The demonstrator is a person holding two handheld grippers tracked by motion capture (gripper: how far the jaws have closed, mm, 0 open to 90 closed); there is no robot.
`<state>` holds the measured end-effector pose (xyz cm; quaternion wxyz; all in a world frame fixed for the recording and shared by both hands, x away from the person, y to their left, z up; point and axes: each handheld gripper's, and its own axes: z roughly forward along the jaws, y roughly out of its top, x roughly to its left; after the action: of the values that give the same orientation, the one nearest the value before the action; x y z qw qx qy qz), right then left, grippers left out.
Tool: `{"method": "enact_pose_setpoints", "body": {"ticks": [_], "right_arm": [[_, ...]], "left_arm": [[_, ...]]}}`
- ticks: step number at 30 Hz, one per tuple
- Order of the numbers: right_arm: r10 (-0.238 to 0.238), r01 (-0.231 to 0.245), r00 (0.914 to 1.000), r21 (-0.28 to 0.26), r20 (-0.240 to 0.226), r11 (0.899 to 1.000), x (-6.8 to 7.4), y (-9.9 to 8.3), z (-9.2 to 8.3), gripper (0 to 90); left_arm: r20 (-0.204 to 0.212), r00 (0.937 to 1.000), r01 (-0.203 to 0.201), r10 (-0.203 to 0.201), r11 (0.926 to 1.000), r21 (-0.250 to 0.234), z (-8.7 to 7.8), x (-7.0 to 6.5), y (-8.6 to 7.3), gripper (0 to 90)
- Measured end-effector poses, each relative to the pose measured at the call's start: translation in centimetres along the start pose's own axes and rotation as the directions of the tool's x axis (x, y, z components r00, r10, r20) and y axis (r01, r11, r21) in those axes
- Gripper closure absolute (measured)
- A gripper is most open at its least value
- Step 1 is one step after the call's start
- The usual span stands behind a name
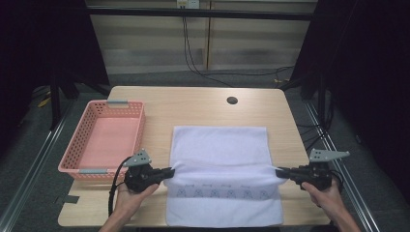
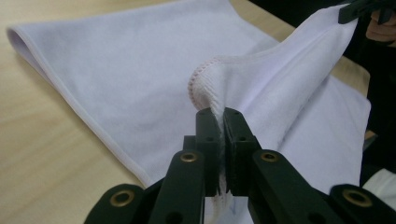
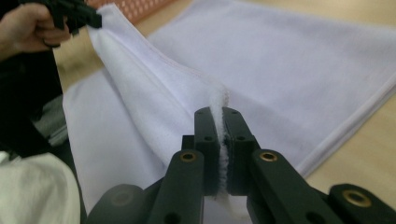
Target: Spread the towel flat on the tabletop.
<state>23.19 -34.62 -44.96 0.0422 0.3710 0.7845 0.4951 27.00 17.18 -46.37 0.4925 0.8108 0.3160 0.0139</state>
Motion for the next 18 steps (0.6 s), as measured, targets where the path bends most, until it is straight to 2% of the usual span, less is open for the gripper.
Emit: {"method": "enact_pose_setpoints", "body": {"ticks": [3, 4, 6, 8, 9, 11, 15, 16, 17, 18], "right_arm": [[-0.011, 0.011, 0.9999, 0.046, 0.011, 0.999, 0.5, -1.1, 0.2, 85.2], [-0.006, 0.006, 1.0, 0.047, 0.003, 0.999, 0.7, -1.3, 0.1, 84.3], [-0.023, 0.023, 0.9997, 0.072, 0.008, 0.997, 1.4, -1.6, -0.1, 82.6], [-0.02, 0.019, 0.9998, 0.095, 0.005, 0.995, 1.8, -1.9, -0.1, 76.9], [-0.014, 0.012, 0.9997, 0.109, 0.02, 0.994, 1.9, -2.1, -0.1, 75.3], [-0.012, 0.01, 0.9998, 0.134, 0.013, 0.991, 1.9, -2.4, 0.2, 72.3], [-0.01, 0.006, 0.9996, 0.143, 0.026, 0.99, 1.7, -2.4, 0.4, 64.9], [-0.008, 0.004, 0.9995, 0.146, 0.029, 0.989, 1.6, -2.3, 0.5, 65.2], [-0.017, 0.012, 0.9994, 0.153, 0.03, 0.988, 1.6, -2.1, 0.7, 64.7], [-0.023, 0.018, 0.9994, 0.156, 0.027, 0.988, 1.4, -2.0, 1.0, 63.3]], "left_arm": [[0.014, 0.9999, 0.003, -0.003, 0.9993, 0.038, 0.3, -0.3, -1.1, 83.8], [0.006, 0.9999, -0.013, 0.013, 0.9983, 0.056, 0.2, -0.4, -1.2, 83.6], [0.014, 0.9999, 0.003, -0.004, 0.9978, 0.066, 0.3, -0.7, -1.4, 83.4], [0.018, 0.9996, 0.021, -0.023, 0.9941, 0.106, 0.8, -0.7, -1.8, 81.3], [0.006, 0.9999, 0.014, -0.015, 0.9912, 0.132, 1.1, -0.6, -2.0, 78.1], [-0.004, 0.9992, 0.04, -0.04, 0.9846, 0.17, 1.4, -0.3, -2.3, 67.8], [0.004, 0.9983, 0.058, -0.058, 0.9919, 0.113, 1.1, 0.0, -1.8, 57.3], [-0.004, 0.9988, 0.05, -0.049, 0.9913, 0.122, 1.3, 0.1, -1.5, 53.9], [0.007, 0.9993, 0.036, -0.037, 0.9918, 0.123, 1.7, 0.2, -1.3, 53.2], [0.001, 0.9998, 0.018, -0.018, 0.9913, 0.13, 2.1, 0.3, -1.0, 54.4]]}}
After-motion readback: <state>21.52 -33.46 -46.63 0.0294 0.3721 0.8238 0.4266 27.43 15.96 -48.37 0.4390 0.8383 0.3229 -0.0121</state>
